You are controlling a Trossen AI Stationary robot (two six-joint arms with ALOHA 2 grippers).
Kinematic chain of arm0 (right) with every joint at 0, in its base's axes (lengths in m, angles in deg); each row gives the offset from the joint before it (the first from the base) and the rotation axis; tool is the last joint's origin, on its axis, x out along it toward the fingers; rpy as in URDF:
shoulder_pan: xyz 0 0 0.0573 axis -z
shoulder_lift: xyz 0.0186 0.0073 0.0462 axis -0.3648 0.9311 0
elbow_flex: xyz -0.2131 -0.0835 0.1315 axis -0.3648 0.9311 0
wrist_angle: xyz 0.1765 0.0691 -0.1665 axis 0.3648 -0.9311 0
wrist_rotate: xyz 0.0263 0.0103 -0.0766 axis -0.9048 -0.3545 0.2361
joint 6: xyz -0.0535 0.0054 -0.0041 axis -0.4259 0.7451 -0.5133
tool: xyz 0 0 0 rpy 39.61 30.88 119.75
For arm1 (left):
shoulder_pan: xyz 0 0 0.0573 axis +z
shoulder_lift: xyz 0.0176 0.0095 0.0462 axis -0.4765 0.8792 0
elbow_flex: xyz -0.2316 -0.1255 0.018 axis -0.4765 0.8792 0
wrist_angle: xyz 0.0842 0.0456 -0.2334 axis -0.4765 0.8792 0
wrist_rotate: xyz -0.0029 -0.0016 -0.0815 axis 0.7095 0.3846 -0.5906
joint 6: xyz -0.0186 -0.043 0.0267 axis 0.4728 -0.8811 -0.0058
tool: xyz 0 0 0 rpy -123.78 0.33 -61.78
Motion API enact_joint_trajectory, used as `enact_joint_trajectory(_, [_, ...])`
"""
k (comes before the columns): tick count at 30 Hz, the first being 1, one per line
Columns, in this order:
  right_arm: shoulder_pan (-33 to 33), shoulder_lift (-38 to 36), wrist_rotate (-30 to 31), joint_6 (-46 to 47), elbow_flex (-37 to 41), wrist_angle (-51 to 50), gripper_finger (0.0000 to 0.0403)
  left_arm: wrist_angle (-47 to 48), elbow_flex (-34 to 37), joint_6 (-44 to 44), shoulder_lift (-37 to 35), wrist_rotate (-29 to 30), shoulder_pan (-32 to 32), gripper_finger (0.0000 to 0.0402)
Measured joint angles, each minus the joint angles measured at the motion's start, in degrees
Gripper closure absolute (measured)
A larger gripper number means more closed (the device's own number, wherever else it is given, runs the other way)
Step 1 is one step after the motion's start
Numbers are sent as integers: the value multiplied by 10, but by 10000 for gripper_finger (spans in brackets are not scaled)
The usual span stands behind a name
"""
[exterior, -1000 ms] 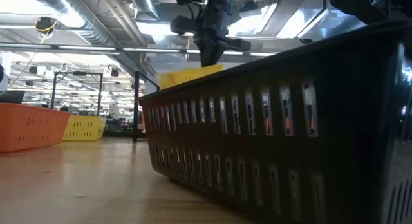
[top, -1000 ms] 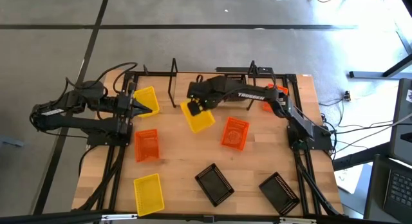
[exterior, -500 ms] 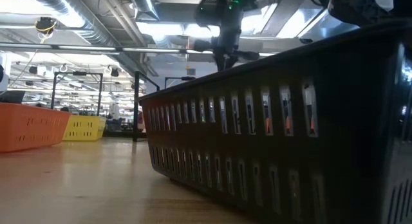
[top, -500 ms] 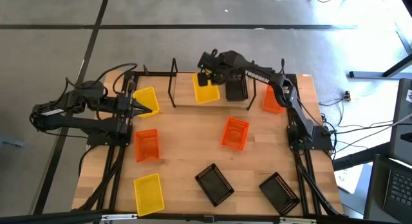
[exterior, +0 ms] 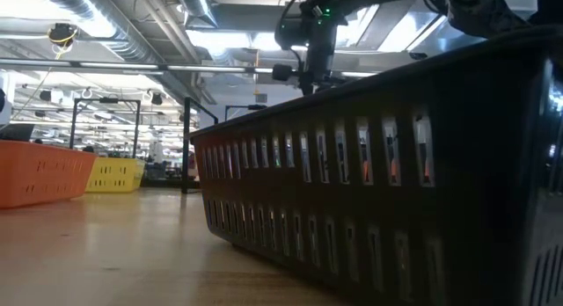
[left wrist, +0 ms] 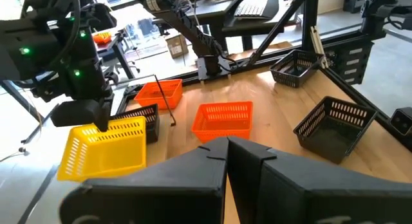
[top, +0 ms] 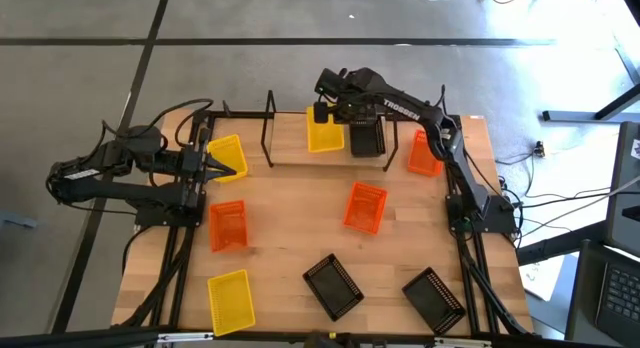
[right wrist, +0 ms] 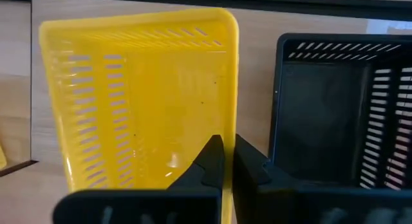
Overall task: Stack baskets on shelf by color
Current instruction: Put the middle yellow bin on the shelf, then put the middle left orange bin on the shelf
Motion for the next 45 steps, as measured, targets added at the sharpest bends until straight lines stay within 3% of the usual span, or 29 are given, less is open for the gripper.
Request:
enact_joint_trajectory(9, [3,31,-9,-13,0,-15,399,0,0,0,0,0,0,401])
enact_joint_trajectory(15, [3,31,24,-19,0,-15,399,0,0,0,0,0,0,401])
enact_joint_trajectory(28, [8,41,0,-24,0,-11,398,0,0,-1,0,0,0,401])
enact_joint_trajectory(40, [9,41,-4,-31,0,-7,334,0,0,-1,0,0,0,401])
enact_joint_trajectory(45, [9,41,-3,-31,0,-7,326,6,0,-1,0,1,0,401])
